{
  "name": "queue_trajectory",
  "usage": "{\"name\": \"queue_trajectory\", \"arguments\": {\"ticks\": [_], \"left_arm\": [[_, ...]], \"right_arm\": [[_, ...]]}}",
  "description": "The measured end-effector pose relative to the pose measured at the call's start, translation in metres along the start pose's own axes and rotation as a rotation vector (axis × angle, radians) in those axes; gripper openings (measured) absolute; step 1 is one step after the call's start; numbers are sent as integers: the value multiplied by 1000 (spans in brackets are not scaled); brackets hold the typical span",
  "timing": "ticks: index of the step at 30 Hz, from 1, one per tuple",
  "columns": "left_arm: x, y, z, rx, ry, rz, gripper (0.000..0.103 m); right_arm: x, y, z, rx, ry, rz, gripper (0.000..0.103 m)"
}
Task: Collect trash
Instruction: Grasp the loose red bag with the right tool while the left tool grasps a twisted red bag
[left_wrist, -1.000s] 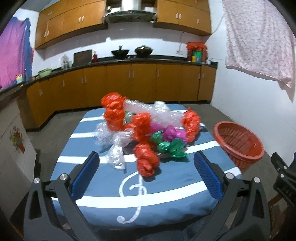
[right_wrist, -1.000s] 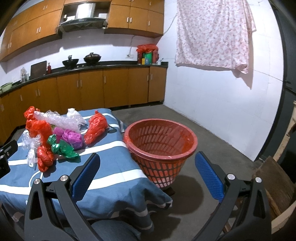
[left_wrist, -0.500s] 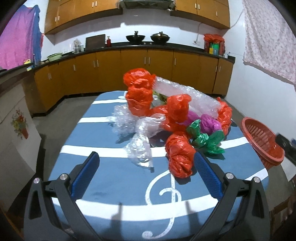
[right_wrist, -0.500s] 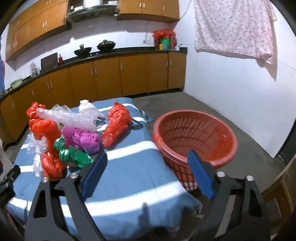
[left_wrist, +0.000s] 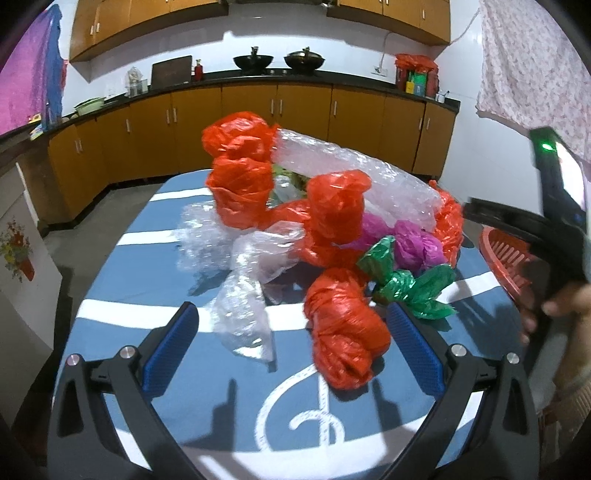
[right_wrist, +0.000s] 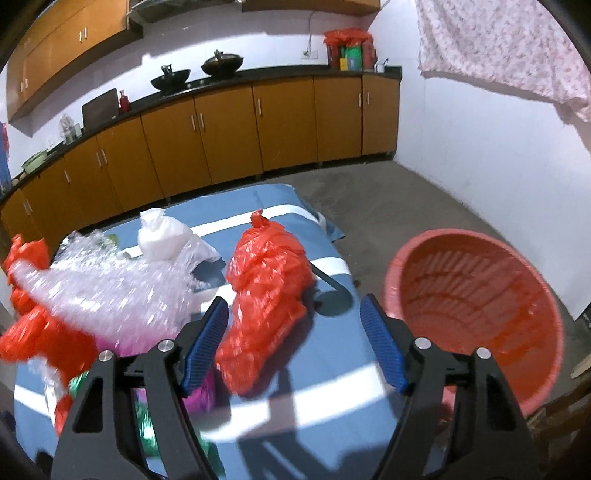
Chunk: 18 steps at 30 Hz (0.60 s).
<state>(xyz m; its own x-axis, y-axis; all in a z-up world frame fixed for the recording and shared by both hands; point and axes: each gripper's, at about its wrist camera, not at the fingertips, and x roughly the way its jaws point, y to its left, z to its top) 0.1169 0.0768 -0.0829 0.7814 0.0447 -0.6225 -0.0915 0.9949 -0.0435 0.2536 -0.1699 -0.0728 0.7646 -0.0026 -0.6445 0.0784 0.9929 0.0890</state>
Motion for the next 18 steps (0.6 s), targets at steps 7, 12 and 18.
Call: {"name": "queue_trajectory", "arguments": {"ticks": [7,12,18], "left_arm": [[20,-16,1,30,30,-14,99],[28,-17,-2,15,57,-26,96],[33,-20,-4,5,80,-45,86]], "right_arm": [[40,1,-6,-39,107,29,53],[28,-1,-17,-54,104,90,13],[-17,-11,-24,-62,21,111,8]]}}
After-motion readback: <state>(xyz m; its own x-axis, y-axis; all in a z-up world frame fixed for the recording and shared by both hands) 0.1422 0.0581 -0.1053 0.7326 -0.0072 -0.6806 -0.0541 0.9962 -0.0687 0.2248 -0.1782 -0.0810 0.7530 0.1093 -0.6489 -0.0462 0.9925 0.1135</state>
